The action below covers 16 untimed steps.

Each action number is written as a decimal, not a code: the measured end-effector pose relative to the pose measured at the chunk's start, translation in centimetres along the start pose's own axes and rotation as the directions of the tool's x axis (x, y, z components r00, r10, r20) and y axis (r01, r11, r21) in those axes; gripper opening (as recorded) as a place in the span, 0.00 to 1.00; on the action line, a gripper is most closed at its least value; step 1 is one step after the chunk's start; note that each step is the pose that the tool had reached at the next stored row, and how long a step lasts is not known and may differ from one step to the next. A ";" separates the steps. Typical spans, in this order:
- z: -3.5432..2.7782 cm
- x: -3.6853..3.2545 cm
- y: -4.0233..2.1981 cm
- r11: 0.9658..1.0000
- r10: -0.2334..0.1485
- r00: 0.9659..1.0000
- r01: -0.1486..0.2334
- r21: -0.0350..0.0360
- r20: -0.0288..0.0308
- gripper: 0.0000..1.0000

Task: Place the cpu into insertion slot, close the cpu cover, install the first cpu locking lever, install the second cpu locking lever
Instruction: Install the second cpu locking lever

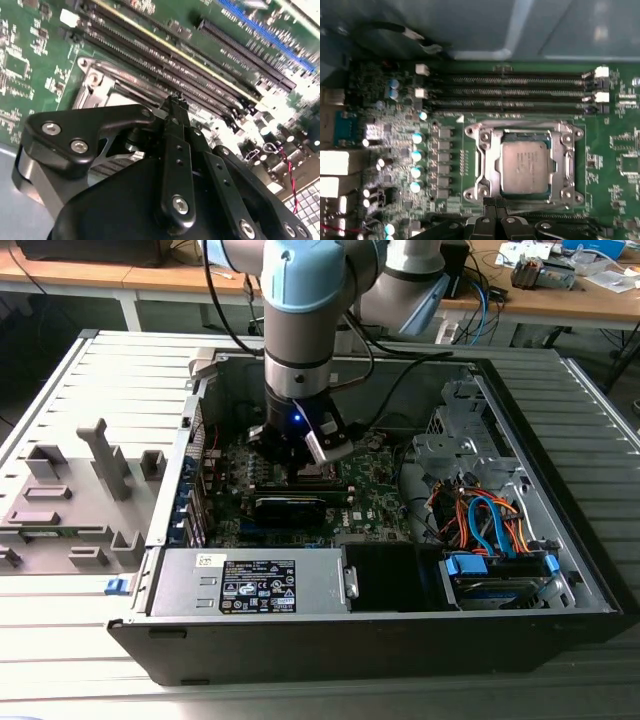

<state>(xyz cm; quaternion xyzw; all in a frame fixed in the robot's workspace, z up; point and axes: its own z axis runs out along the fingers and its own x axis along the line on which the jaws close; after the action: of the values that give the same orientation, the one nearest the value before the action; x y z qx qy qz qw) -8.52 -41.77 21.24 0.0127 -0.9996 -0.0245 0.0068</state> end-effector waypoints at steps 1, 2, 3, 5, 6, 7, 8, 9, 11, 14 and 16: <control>-0.01 0.09 -0.18 1.000 0.000 1.000 0.000 -0.004 0.000 0.11; -0.02 0.17 -0.39 1.000 0.000 1.000 0.000 -0.004 0.001 0.11; -0.03 0.27 -0.82 1.000 0.000 1.000 0.000 -0.006 0.001 0.11; -0.07 0.40 -1.42 1.000 0.000 1.000 0.000 -0.008 0.001 0.11; -0.08 0.46 -1.61 1.000 0.000 1.000 0.000 -0.013 0.002 0.11; -0.08 0.51 -1.76 1.000 0.000 1.000 0.000 -0.022 0.002 0.11; -0.08 0.55 -1.88 0.999 -0.001 1.000 0.001 -0.032 0.002 0.11; -0.10 0.63 -2.06 0.999 -0.001 1.000 0.001 -0.050 0.003 0.11; -0.10 0.81 -2.24 0.997 -0.001 1.000 0.002 -0.080 0.004 0.11; -0.10 1.18 -2.54 0.993 -0.002 1.000 0.003 -0.114 0.005 0.11; -0.09 1.47 -2.79 0.992 -0.003 1.000 0.004 -0.124 0.006 0.11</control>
<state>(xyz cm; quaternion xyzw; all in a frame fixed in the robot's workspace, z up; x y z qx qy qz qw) -9.91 -44.59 21.22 0.0140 -0.9961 -0.0867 0.0048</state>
